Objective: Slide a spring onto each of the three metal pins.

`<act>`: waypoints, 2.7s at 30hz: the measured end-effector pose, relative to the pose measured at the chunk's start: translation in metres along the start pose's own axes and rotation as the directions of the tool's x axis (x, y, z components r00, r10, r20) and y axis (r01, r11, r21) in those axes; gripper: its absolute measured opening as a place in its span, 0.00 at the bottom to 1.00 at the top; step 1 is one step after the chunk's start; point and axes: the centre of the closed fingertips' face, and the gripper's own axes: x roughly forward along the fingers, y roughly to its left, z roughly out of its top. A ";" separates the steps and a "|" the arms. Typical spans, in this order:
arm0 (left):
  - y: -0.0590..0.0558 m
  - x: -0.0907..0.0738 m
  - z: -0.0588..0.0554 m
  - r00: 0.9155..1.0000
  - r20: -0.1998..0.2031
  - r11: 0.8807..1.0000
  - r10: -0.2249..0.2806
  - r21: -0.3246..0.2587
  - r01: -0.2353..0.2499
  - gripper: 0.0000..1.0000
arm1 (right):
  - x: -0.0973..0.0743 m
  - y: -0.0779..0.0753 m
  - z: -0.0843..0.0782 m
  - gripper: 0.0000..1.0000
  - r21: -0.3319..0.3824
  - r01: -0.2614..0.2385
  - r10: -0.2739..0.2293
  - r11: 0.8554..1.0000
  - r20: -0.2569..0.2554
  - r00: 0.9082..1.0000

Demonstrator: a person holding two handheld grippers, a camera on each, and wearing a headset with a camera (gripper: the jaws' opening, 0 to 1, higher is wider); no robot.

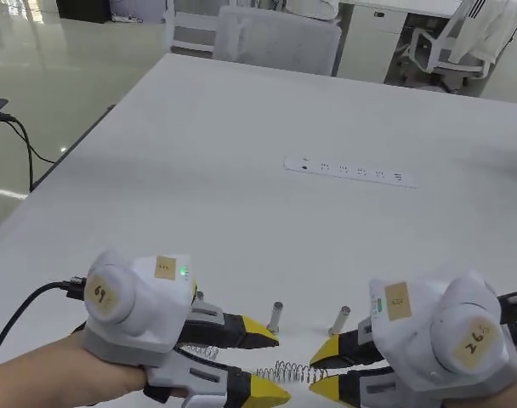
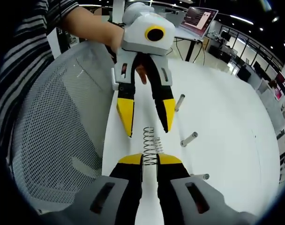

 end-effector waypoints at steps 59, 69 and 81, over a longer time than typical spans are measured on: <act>-0.016 0.010 -0.005 0.995 -0.006 0.994 -0.104 0.035 0.104 0.02 | -0.004 0.011 -0.006 0.07 -0.051 0.012 -0.010 0.999 0.050 0.999; -0.014 0.008 -0.005 0.995 -0.007 0.994 -0.098 0.040 0.098 0.02 | -0.015 0.008 0.007 0.07 -0.058 0.018 -0.011 0.998 0.110 0.994; -0.013 0.010 -0.005 0.995 -0.008 0.994 -0.095 0.047 0.095 0.02 | -0.024 0.004 0.028 0.07 -0.002 0.006 -0.005 1.000 0.206 0.978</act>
